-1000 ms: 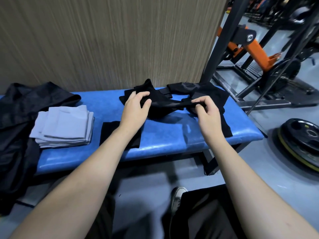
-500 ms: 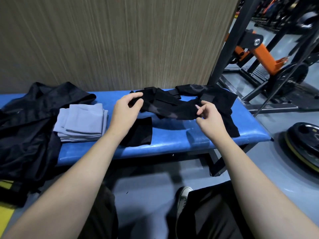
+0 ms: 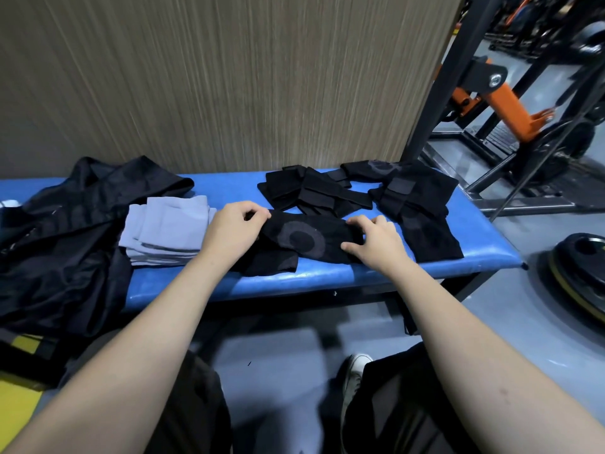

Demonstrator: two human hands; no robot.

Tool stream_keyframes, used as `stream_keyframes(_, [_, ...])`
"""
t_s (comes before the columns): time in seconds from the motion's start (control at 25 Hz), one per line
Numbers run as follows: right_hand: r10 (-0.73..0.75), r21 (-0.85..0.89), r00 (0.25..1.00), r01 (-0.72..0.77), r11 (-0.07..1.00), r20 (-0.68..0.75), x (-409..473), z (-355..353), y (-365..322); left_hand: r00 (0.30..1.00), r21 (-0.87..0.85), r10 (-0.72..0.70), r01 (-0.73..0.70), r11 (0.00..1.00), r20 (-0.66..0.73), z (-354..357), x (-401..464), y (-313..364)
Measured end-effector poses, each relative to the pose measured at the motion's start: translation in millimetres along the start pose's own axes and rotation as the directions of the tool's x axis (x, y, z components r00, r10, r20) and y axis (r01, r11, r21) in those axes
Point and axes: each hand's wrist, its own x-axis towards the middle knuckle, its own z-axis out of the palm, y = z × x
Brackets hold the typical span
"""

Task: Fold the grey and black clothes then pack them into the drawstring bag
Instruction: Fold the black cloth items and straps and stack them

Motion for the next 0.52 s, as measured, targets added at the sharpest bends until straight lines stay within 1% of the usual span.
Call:
stream_keyframes(0.12, [0.069,-0.039,0.997,-0.068,0.997,0.034,4.0,-0.5,-6.4,1.000,0.060,-0.002,0.003,0.998,-0.005,-4.2,0.5,-4.0])
stream_keyframes(0.2, [0.089,0.005,0.994,-0.090,0.996,0.068,6.5,-0.6,-6.9,1.000,0.036,0.002,-0.002,0.999,-0.002,-5.7,1.3,-6.0])
stream_keyframes(0.28, [0.107,0.157,0.990,-0.121,0.980,0.095,7.4,-2.7,-4.8,0.999,-0.095,0.005,-0.001,0.995,0.042,-6.1,3.2,-7.6])
stream_keyframes(0.36, [0.116,0.319,0.989,-0.140,0.937,0.092,5.7,-9.3,-1.4,0.990,-0.256,-0.029,0.063,0.965,0.137,-7.2,2.4,-5.9])
stream_keyframes(0.44, [0.122,0.444,0.990,-0.143,0.885,0.074,2.2,-18.2,3.3,0.974,-0.299,-0.044,0.111,0.948,0.224,-8.1,2.0,-4.7])
stream_keyframes(0.52, [0.139,0.563,0.983,-0.183,0.806,0.121,-3.4,-24.8,7.4,0.956,-0.278,-0.042,0.127,0.952,0.292,-7.6,0.2,-3.1])
